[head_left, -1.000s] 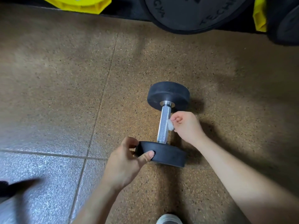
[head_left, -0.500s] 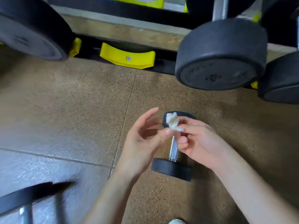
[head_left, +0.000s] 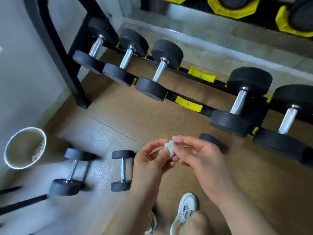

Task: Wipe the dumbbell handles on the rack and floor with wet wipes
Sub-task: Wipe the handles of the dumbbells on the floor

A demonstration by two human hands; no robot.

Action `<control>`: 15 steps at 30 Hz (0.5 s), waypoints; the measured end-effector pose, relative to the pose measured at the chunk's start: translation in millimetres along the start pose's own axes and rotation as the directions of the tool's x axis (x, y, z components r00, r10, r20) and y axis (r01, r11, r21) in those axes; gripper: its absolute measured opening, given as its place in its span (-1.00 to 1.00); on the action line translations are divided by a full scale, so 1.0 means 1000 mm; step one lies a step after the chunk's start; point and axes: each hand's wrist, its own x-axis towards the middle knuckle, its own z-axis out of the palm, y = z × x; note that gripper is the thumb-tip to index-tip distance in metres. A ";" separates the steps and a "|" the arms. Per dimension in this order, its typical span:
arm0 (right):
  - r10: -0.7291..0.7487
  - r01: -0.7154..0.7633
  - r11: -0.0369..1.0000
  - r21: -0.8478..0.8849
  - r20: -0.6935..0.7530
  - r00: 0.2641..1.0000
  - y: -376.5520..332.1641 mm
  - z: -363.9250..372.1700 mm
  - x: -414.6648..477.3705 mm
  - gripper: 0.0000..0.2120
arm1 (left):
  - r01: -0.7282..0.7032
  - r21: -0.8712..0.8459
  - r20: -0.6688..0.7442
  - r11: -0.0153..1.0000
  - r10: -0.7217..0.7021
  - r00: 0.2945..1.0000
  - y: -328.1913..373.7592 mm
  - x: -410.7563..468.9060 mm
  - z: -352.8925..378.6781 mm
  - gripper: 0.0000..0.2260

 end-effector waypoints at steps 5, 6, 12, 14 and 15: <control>-0.212 0.286 0.824 -0.488 0.202 0.956 -0.103 0.046 -0.071 -0.86 | -0.093 0.072 -0.134 0.993 0.102 0.986 0.101 -0.116 0.003 -0.90; -0.199 0.299 0.826 -0.478 0.250 0.948 -0.117 0.054 -0.080 -0.90 | -0.133 0.113 -0.161 0.985 0.151 0.975 0.117 -0.134 0.001 -0.93; -0.042 0.142 0.968 -0.208 0.423 0.905 -0.155 0.112 -0.114 -0.84 | -0.313 0.237 -0.274 0.920 0.372 0.887 0.177 -0.201 -0.023 -0.78; 0.010 0.092 0.977 -0.193 0.471 0.882 -0.156 0.129 -0.121 -0.74 | -0.301 0.293 -0.291 0.907 0.385 0.876 0.183 -0.214 -0.038 -0.77; 0.034 0.076 0.977 -0.200 0.496 0.868 -0.155 0.138 -0.123 -0.65 | -0.297 0.303 -0.312 0.906 0.389 0.867 0.185 -0.219 -0.046 -0.77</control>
